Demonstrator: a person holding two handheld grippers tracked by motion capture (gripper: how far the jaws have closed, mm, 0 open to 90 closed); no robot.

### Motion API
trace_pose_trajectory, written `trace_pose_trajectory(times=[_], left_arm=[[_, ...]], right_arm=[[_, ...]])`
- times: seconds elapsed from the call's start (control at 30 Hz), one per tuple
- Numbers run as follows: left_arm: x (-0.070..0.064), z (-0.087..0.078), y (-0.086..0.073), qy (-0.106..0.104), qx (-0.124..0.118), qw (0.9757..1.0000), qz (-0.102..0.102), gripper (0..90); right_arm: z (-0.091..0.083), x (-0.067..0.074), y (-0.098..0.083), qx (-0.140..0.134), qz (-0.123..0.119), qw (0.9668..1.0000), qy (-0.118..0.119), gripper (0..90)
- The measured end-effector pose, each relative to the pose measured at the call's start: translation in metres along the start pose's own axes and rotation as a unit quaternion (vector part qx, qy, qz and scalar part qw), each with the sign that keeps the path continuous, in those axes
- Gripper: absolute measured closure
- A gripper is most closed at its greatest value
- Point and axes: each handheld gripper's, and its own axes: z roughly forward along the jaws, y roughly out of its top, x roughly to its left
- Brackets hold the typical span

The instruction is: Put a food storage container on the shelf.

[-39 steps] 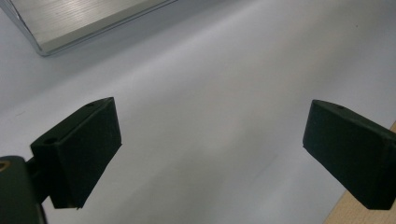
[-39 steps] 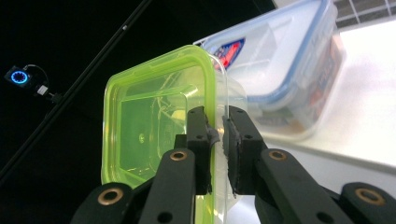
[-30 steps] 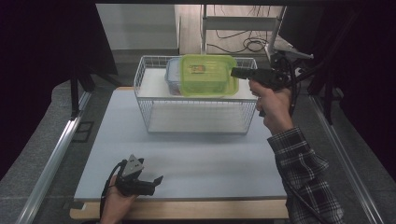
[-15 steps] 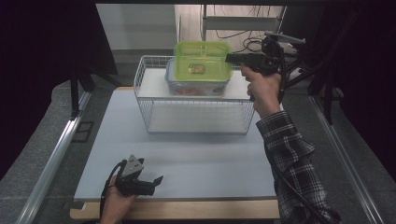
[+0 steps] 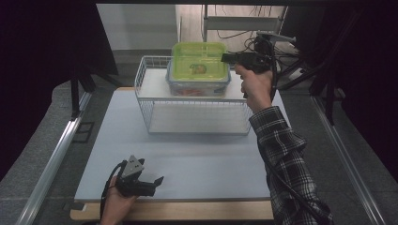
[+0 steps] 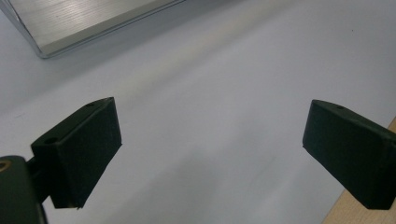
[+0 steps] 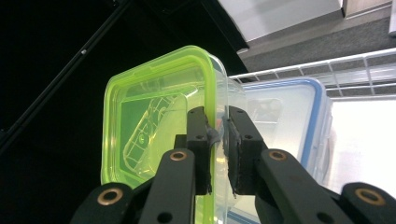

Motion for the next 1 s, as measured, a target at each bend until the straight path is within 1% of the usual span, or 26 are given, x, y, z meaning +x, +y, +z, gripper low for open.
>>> trace_pose_trajectory(times=[0.1, 0.17, 0.23, 0.33, 0.5, 0.63, 0.7, 0.73, 0.87, 1.0], left_arm=[[0.0, 0.0, 0.0, -0.001, 0.001, 1.0, 0.0, 4.2], [0.0, 0.0, 0.0, -0.001, 0.001, 1.0, 0.001, 4.2], [0.0, 0.0, 0.0, -0.001, 0.001, 1.0, 0.0, 4.3], [0.0, 0.0, 0.0, -0.001, 0.001, 1.0, 0.001, 4.3], [-0.001, 0.001, 0.0, -0.001, 0.001, 1.0, 0.003, 4.3], [-0.001, 0.001, 0.0, -0.001, 0.001, 1.0, 0.002, 4.3], [-0.001, 0.001, 0.0, -0.001, 0.002, 1.0, 0.003, 4.4], [-0.001, 0.001, 0.0, -0.001, 0.002, 1.0, 0.003, 4.4], [-0.001, 0.001, 0.0, -0.002, 0.002, 1.0, 0.003, 4.4], [-0.001, 0.001, 0.0, -0.002, 0.002, 1.0, 0.004, 4.4]], right_arm=[[0.001, 0.002, 0.001, -0.004, -0.004, 1.0, -0.007, 79.9], [0.003, 0.002, 0.001, 0.006, -0.002, 1.0, -0.003, 79.7], [0.003, 0.004, 0.001, 0.005, -0.011, 0.9999, -0.011, 79.4], [0.004, 0.007, 0.001, 0.006, -0.019, 0.9996, -0.018, 78.8], [0.006, 0.011, 0.001, 0.008, -0.036, 0.9982, -0.047, 75.6], [0.009, 0.01, 0.001, 0.006, -0.046, 0.9972, -0.06, 73.6], [0.01, 0.01, 0.002, 0.006, -0.053, 0.9961, -0.07, 71.9], [0.011, 0.01, 0.002, 0.007, -0.062, 0.995, -0.078, 70.8], [0.014, 0.008, 0.003, 0.008, -0.065, 0.9947, -0.08, 68.4], [0.016, 0.007, 0.002, 0.006, -0.072, 0.9936, -0.087, 62.7]])
